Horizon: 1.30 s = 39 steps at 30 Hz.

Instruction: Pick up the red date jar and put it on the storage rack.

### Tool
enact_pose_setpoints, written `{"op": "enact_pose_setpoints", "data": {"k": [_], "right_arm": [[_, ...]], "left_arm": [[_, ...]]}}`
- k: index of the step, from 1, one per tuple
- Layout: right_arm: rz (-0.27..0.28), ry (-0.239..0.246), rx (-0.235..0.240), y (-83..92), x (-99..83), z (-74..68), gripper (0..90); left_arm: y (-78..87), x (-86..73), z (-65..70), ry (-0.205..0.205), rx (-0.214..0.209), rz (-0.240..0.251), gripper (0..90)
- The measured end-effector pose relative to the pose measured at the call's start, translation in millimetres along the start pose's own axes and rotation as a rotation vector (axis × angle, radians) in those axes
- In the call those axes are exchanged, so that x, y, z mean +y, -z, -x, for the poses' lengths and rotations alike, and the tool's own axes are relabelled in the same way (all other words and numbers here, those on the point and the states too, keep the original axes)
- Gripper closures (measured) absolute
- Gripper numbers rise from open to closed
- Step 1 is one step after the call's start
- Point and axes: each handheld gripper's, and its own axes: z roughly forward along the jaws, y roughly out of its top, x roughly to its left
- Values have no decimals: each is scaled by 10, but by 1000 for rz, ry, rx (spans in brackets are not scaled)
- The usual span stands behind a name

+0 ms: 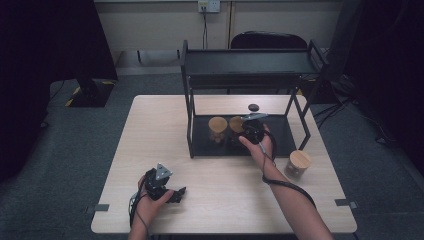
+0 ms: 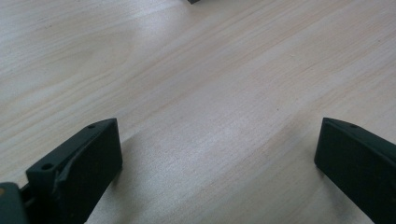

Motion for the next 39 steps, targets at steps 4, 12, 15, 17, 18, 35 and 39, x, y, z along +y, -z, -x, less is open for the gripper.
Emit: {"op": "enact_pose_setpoints", "data": {"k": [4, 12, 15, 17, 18, 35, 39], "right_arm": [[-5, -6, 0, 35, -17, -15, 12], [-5, -1, -21, 100, -40, -60, 16], [-1, -5, -21, 138, -45, -75, 16], [2, -10, -20, 162, -48, -80, 16], [3, -14, -16, 174, -51, -81, 16], [-5, 9, 14, 379, -136, -158, 25], [-6, 9, 21, 438, -177, -158, 28]], "left_arm": [[0, 0, 0, 0, 0, 0, 4], [1, 0, -2, -1, -1, -1, 4], [1, -1, -1, 0, -2, 0, 3], [1, -1, -1, 0, -2, 0, 3], [1, 0, -2, -2, -2, -1, 3], [1, -1, -4, -2, -2, -1, 4], [1, -1, -4, -2, -2, -1, 4]]}}
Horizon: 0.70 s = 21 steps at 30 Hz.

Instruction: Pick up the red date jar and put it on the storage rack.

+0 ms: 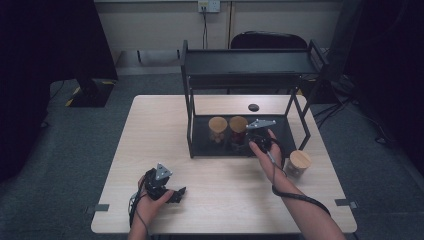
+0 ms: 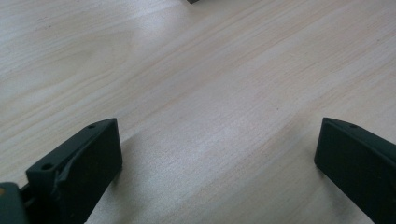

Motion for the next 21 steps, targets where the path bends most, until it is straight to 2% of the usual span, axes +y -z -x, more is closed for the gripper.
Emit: {"op": "enact_pose_setpoints", "data": {"k": [21], "right_arm": [[-2, 11, 45, 238, -246, -39, 34]], "left_arm": [[2, -1, -2, -3, -1, -1, 3]]}}
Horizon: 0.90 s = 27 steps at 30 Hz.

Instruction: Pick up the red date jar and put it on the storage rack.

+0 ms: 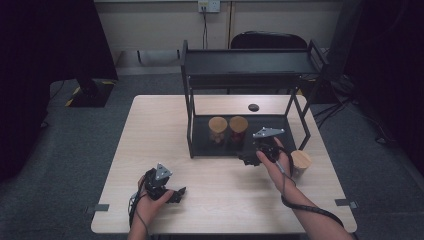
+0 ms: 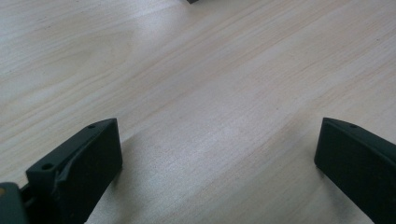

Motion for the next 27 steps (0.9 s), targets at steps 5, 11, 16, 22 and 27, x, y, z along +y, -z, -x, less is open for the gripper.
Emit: {"op": "enact_pose_setpoints", "data": {"k": [5, 11, 16, 22, 27], "right_arm": [[-3, 7, 9, 50, -56, -28, 35], [-3, 10, 20, 106, -118, -39, 35], [-5, 9, 24, 142, -174, -47, 35], [-7, 8, 34, 175, -241, -53, 36], [-10, 10, 38, 212, -302, -56, 36]], "left_arm": [[0, 0, -1, -1, 0, 0, 3], [0, 0, -1, -2, 0, 0, 3], [0, 0, 0, 0, 0, 0, 4], [0, 1, -1, -2, 0, 0, 4], [0, 1, 0, -2, 1, 0, 3]]}}
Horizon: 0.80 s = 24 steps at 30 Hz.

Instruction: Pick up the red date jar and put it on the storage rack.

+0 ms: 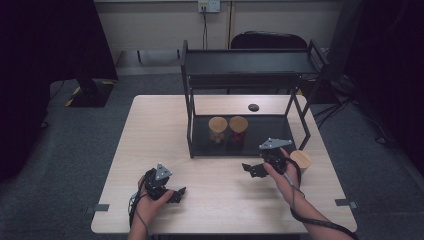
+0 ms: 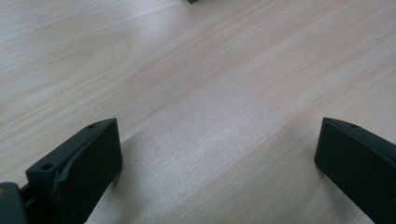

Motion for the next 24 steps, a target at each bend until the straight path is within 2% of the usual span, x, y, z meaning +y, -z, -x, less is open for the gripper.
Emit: {"op": "enact_pose_setpoints", "data": {"k": [24], "right_arm": [[-20, 48, 27, 168, -280, -71, 35]], "left_arm": [[0, 0, 0, 0, 0, 0, 3]]}}
